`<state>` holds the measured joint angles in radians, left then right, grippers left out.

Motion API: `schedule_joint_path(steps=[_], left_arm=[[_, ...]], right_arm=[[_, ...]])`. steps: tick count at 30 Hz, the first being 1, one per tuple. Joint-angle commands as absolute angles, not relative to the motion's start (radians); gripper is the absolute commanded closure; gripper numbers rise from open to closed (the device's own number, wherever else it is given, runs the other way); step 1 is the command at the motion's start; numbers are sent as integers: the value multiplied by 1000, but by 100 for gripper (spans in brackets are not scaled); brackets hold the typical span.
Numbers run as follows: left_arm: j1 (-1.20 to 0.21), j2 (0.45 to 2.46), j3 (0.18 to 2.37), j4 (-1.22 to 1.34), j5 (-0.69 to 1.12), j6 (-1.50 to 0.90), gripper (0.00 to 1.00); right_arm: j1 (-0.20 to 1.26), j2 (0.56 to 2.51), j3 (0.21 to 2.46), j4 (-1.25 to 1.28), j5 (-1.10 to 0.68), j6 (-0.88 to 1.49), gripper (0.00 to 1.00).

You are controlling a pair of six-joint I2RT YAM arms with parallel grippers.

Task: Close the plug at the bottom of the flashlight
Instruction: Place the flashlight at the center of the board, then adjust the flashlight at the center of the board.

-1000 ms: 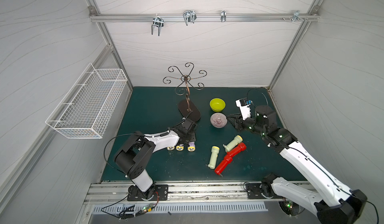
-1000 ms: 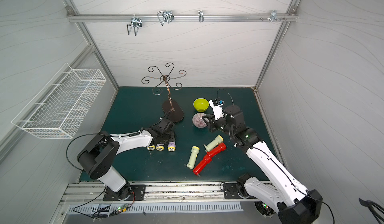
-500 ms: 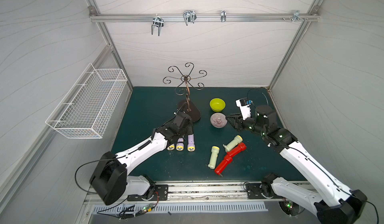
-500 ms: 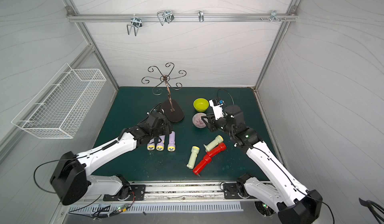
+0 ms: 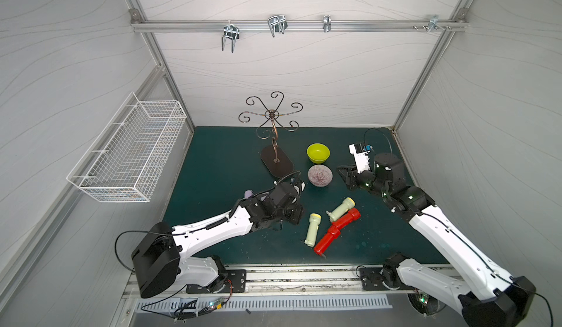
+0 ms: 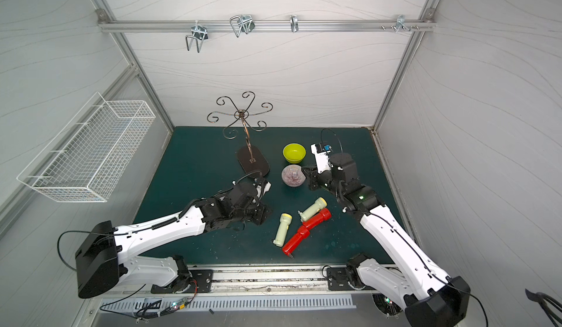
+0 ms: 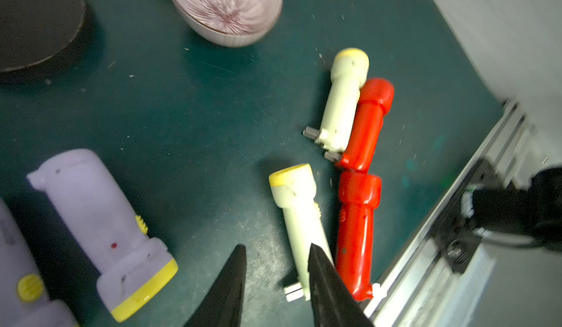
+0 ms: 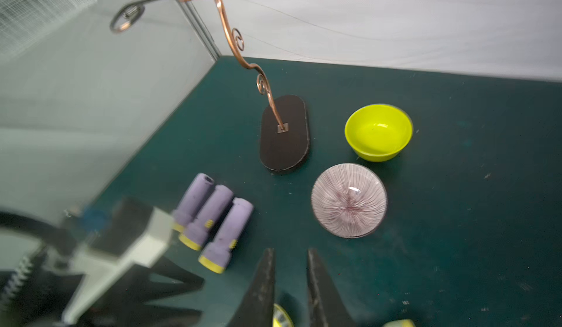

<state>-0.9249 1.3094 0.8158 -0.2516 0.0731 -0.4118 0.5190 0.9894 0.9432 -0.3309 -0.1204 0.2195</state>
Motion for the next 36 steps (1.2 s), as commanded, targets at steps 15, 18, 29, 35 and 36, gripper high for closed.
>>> schedule_joint_path(steps=[15,18,29,35,36], left_arm=[[-1094,1310,693,-108,333,-442,65],[-1103,1355,705,-75,349,-449,65],[-1130,1476,739,-59,406,-469,65],[-1131,1516,738,-37,404,-484,65],[-1132,1525,739,-37,401,-483,65]], right_arm=[[589,1201,915,-352,-268,288,100],[665,1262,928,-370,-250,265,100],[740,1441,916,-331,-383,282,100],[759,1510,914,-297,-434,286,100],[759,1525,917,-293,-448,285,100]])
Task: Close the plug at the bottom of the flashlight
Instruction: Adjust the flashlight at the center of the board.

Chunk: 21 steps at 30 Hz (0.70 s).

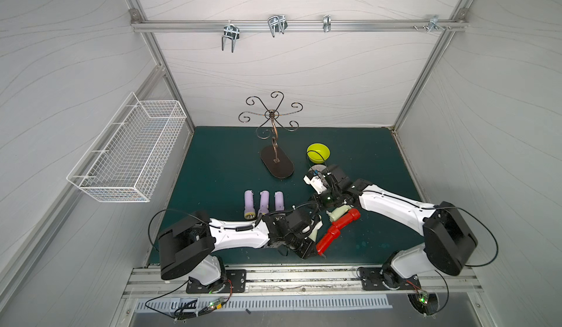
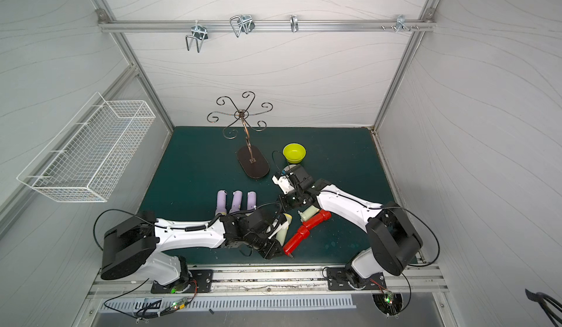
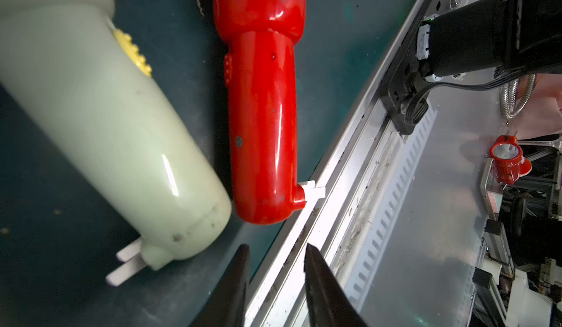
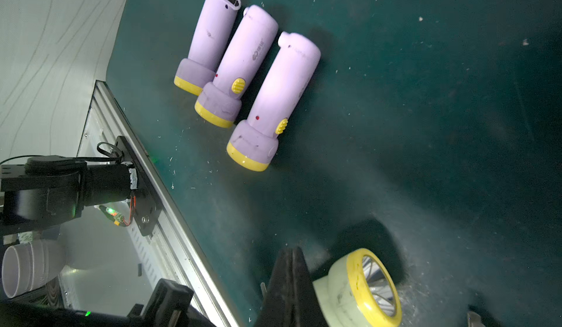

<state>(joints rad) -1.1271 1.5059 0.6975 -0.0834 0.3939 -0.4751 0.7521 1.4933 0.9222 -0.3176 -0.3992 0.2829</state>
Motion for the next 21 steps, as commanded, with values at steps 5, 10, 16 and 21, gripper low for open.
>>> schedule_joint_path(steps=[5,10,16,21], left_arm=[[-1128,1563,745,-59,356,-496,67],[-1078,1594,737,-39,342,-536,70],[-1002,1596,746,-6,352,-542,70],[-957,1631,794,-4,367,-525,70]], right_arm=[[761,1580,920,-296,-485,273,100],[759,1608,913,-298,-489,260,100],[736,1629,907,-304,-483,246,100],[674,1623,898,-310,-478,249,100]])
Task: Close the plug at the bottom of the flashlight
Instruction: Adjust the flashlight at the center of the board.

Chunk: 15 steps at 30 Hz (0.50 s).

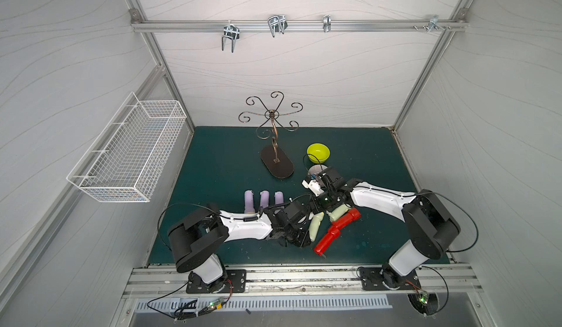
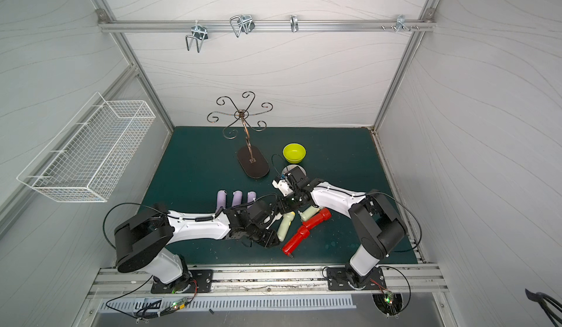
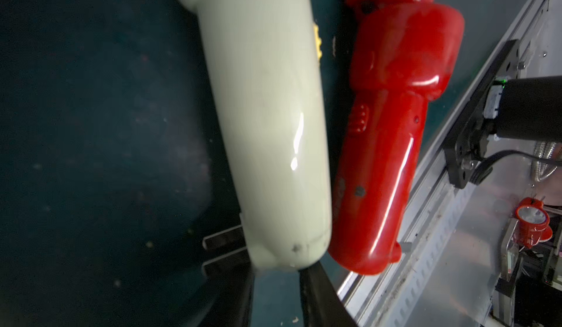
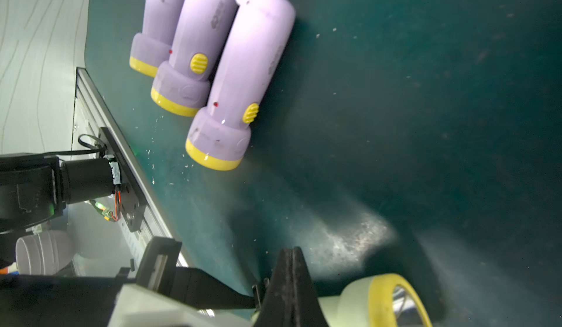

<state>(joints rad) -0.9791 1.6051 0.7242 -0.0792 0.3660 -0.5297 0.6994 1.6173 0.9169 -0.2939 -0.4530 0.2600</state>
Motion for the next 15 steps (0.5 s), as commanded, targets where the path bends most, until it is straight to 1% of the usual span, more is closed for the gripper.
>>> schedule_joint_path(steps=[1,9,15], left_arm=[[-947,1641,807,-5,368,-523,71],[-844,1725,895,-14,394,-503,71],[-776,1695,928,-61,370,-476,70]], right_arm=[[662,1619,895,-311,-475,251,100],[605,1594,874,-314,-441,252,100],[595,1594,870,-322,-435,255,100]])
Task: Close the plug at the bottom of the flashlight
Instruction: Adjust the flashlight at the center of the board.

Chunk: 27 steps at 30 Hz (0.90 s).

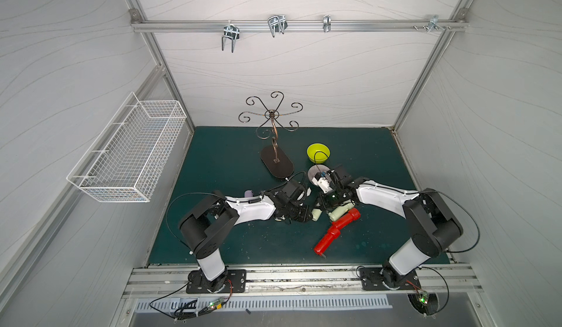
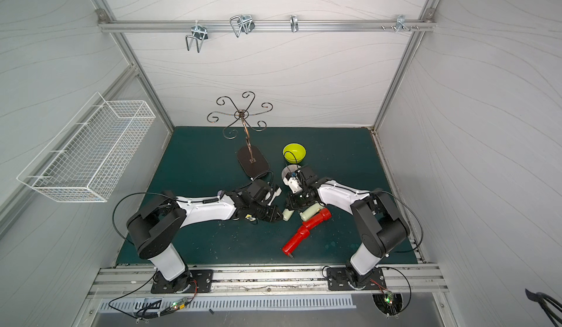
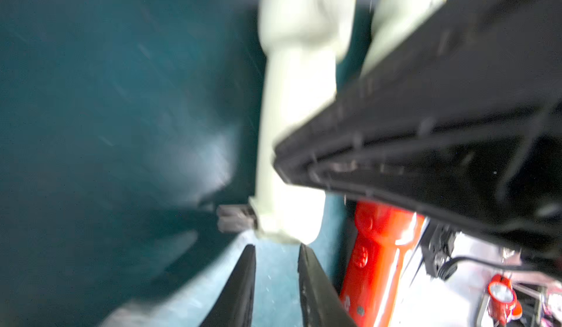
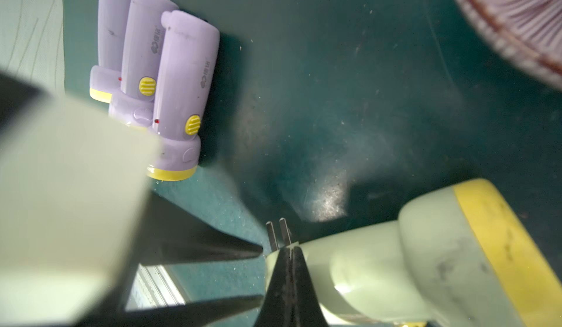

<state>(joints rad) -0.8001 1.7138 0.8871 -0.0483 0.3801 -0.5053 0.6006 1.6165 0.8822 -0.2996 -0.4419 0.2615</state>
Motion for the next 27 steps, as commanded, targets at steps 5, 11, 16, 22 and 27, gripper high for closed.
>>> schedule_joint_path(steps=[5,11,16,22,27], left_arm=[[-735,1623,910,-96,337,-459,69],[-751,1522,881,-112,360,-477,68],[-860,1490,895,-147,306,-455,68],[-930,1569,913,-71,347,-486,68],[-957,1649,940,-8,379,-516,68]], right_arm=[[595,1575,850,-315,-454,264,100],[592,1499,890,-329,-394,265,100],[545,1463,922,-311,-321,285,100],[431,1478,903,-277,-375,317,100],[411,1501,884,-257,-364,321,100]])
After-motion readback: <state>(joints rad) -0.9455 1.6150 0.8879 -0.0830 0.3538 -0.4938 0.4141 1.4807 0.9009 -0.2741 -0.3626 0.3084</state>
